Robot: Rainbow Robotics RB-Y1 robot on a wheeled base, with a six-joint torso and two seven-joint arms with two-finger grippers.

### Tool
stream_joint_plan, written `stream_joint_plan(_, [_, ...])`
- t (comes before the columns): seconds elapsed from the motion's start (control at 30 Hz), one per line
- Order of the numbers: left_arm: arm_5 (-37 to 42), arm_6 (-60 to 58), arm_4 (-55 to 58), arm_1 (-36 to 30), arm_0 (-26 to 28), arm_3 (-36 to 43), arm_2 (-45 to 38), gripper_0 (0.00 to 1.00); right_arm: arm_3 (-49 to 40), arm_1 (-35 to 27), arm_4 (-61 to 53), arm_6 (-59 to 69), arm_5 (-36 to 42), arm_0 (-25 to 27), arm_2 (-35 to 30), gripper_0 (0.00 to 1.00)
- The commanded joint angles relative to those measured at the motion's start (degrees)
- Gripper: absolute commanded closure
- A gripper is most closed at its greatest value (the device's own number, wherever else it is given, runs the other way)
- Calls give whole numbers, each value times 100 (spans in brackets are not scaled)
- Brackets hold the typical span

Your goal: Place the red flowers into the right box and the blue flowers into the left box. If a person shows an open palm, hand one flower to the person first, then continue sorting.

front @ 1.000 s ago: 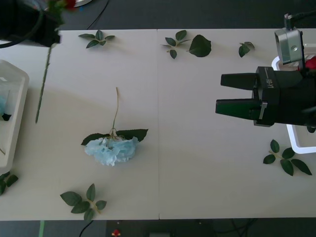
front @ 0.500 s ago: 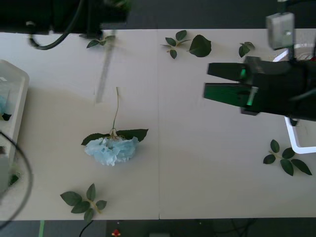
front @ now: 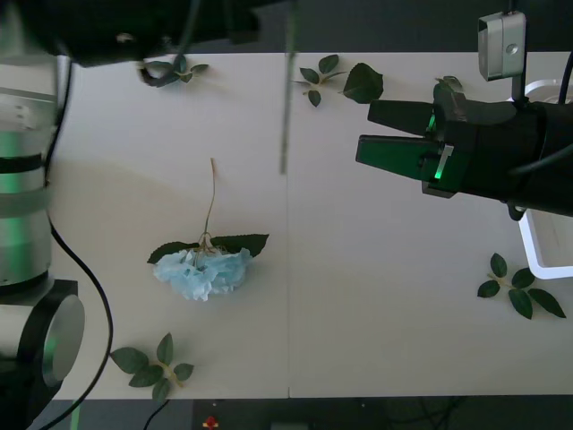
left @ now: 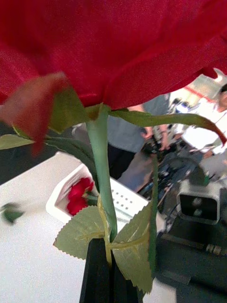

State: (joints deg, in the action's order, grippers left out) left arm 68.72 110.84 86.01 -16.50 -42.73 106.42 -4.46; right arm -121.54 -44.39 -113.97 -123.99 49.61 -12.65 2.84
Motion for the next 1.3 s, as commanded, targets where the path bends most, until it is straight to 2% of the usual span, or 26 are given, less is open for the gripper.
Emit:
stream_joint_plan(0.03, [-702,131,188,-161,-201,1,744,100,-54,150,-91,-266,-171,-141,-91,0])
stream_joint_plan(0.2, [-983,174,188,-161,-254,1,1078,100,-54,422,173,-266,-206,-255,-64,0])
stream_joint_plan(0.47, [-983,218,223,-179,-254,1,1105,100,95,712,393,-354,-215,-378,85,0])
stream_joint_plan(0.5, [-983,218,223,-179,-254,1,1105,100,95,712,402,-363,-215,-378,85,25])
stream_joint_plan(0.53, [-983,218,223,-179,-254,1,1105,100,95,712,393,-363,-215,-378,85,79])
stream_joint_plan(0.57, [-983,218,223,-179,-254,1,1105,100,95,712,393,-363,-215,-378,85,100])
stream_joint_plan(1.3, [-983,218,223,-179,-254,1,1105,100,95,844,349,-451,-224,-370,85,100])
